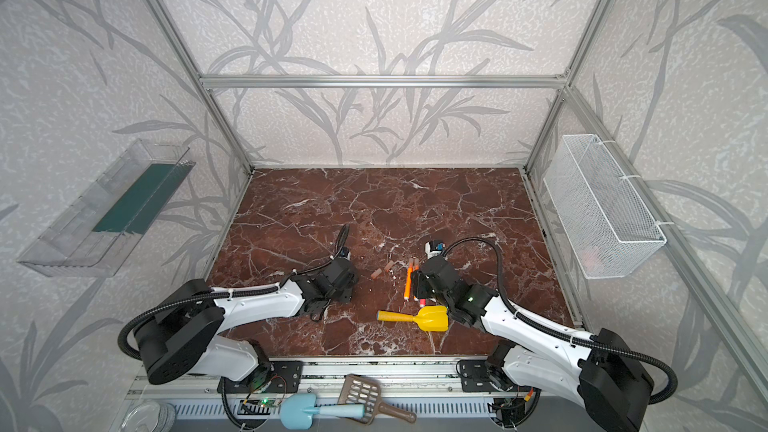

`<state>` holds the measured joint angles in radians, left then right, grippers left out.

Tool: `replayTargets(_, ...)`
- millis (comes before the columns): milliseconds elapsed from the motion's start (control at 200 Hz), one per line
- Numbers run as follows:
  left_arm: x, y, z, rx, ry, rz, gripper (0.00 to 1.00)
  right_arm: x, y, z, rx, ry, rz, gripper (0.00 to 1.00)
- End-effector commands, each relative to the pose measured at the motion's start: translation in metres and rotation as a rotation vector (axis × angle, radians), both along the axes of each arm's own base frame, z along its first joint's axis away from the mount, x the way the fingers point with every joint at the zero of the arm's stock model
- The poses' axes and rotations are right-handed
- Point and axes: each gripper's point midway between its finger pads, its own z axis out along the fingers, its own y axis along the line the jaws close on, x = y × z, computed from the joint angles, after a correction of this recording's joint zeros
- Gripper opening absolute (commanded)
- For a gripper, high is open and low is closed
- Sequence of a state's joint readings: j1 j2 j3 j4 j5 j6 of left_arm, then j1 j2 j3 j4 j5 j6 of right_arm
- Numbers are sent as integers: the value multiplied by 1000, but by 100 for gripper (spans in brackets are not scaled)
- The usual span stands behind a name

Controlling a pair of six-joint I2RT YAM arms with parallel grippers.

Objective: Insert the pens into the pen caps
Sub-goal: 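Move the left gripper to the purple marker and grasp it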

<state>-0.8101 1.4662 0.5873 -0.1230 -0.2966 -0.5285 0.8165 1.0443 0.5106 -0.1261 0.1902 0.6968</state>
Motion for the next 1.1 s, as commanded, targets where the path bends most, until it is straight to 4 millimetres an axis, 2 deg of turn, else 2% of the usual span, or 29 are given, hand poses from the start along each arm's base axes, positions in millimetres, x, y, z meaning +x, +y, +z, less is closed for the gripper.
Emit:
replayTargets(0,8,6,1,42,-8,49,42,1,-2,7,-1,-15,-15,52)
replayTargets(435,12,0,-9,56,27,46,18,0,-3,5,2,-10,-18,52)
replayTargets(690,11,-9,-10,8,45,24,10,-4,-3,11,51,-27,-12,52)
replayTargets(890,11,-19,5,-56,11,-31,0,-8,4,23,145,-81,17,56)
replayTargets(1095,3,-43,34,-233,-81,-142,0,-13,14,37,256,-126,66,61)
